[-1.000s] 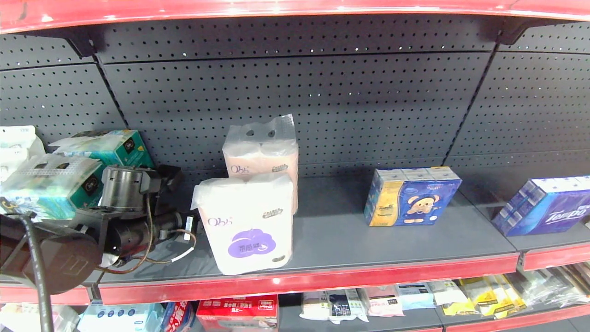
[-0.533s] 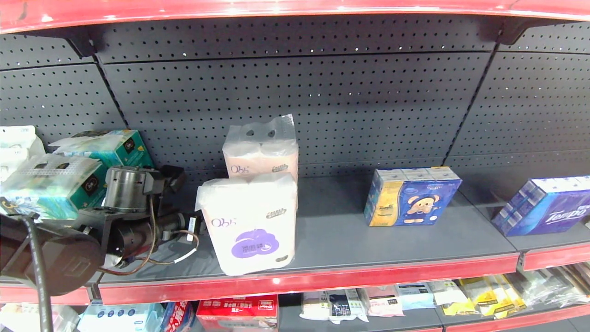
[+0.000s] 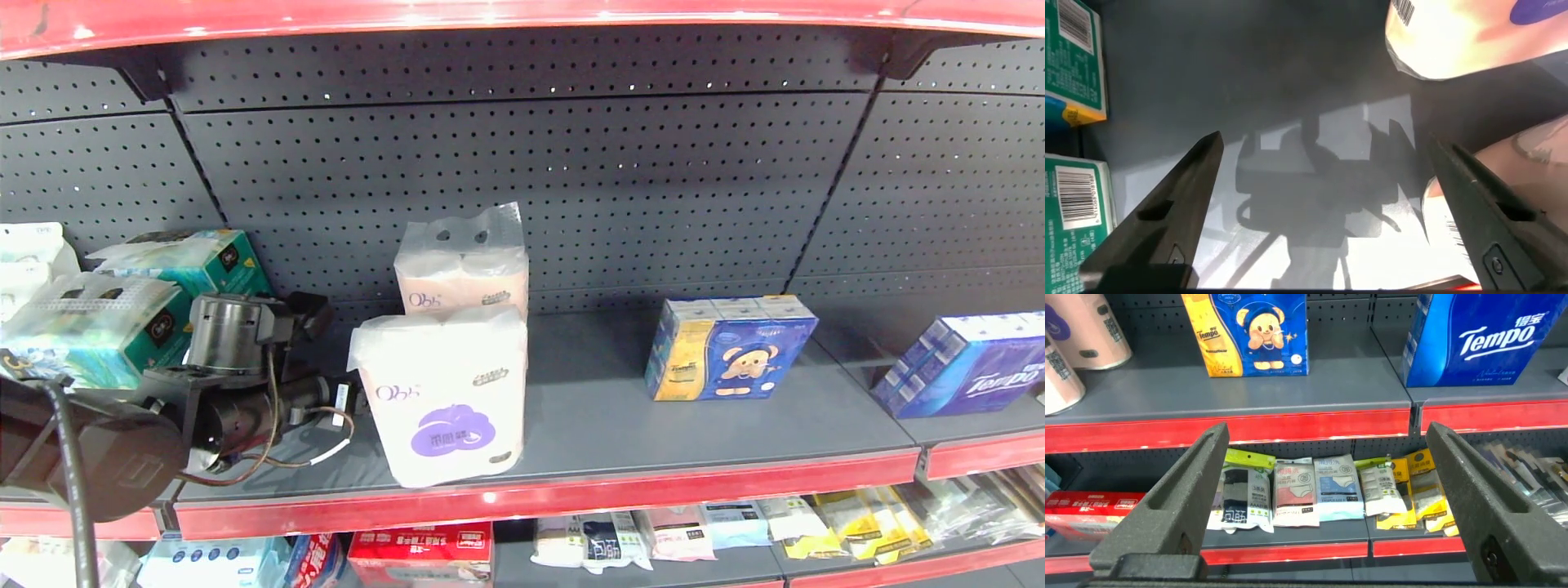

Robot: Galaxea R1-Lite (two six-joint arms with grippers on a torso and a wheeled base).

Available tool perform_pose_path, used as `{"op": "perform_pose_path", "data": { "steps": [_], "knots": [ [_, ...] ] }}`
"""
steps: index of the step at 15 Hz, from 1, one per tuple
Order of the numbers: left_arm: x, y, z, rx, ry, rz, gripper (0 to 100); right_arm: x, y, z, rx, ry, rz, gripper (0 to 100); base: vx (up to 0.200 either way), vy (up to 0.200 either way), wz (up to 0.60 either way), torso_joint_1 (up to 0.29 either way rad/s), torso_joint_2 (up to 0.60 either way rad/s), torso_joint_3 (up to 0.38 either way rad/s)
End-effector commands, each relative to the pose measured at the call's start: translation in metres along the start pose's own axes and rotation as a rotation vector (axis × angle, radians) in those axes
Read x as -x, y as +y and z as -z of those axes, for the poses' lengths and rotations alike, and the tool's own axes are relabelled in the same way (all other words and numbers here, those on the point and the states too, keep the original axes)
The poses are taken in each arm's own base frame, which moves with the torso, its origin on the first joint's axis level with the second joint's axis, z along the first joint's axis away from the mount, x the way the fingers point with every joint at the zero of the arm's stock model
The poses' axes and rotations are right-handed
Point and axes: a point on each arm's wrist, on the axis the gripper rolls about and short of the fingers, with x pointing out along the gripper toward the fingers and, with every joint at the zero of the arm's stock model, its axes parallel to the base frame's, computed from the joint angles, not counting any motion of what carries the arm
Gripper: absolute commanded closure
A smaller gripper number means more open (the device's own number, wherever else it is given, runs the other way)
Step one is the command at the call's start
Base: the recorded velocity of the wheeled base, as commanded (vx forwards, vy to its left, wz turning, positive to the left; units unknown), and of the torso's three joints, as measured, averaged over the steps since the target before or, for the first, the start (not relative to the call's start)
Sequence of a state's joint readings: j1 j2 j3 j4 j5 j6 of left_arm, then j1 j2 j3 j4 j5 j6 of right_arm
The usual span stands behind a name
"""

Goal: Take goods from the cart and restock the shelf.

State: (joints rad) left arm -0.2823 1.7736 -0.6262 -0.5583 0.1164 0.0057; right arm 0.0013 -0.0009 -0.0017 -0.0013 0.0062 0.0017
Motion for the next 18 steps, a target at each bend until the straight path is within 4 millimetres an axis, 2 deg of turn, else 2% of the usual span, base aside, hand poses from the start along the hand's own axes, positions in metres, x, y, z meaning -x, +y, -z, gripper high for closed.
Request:
{"op": "perform_pose_path", "data": {
  "steps": [1, 6, 9, 12, 14, 18],
  "knots": [
    [-0.001, -0.002, -0.001, -0.004, -0.002, 0.005, 0, 0.000, 0.000, 0.000, 0.000, 0.001, 0.000, 0, 0.000, 0.000, 0.00, 0.000, 0.00, 0.000],
    [-0.001, -0.003, -0.001, -0.006, -0.001, 0.009, 0, 0.000, 0.000, 0.000, 0.000, 0.001, 0.000, 0, 0.000, 0.000, 0.00, 0.000, 0.00, 0.000],
    [0.005, 0.005, 0.002, -0.001, 0.002, -0.012, 0, 0.000, 0.000, 0.000, 0.000, 0.001, -0.002, 0, 0.000, 0.000, 0.00, 0.000, 0.00, 0.000],
    [0.030, 0.016, 0.010, 0.000, 0.018, -0.037, 0, 0.000, 0.000, 0.000, 0.000, 0.001, -0.002, 0, 0.000, 0.000, 0.00, 0.000, 0.00, 0.000],
    [0.053, 0.019, 0.019, -0.035, 0.045, -0.038, 0, 0.000, 0.000, 0.000, 0.000, 0.001, 0.000, 0, 0.000, 0.000, 0.00, 0.000, 0.00, 0.000],
    [0.111, 0.022, 0.040, -0.063, 0.063, -0.028, 0, 0.000, 0.000, 0.000, 0.000, 0.001, 0.000, 0, 0.000, 0.000, 0.00, 0.000, 0.00, 0.000]
  ]
}}
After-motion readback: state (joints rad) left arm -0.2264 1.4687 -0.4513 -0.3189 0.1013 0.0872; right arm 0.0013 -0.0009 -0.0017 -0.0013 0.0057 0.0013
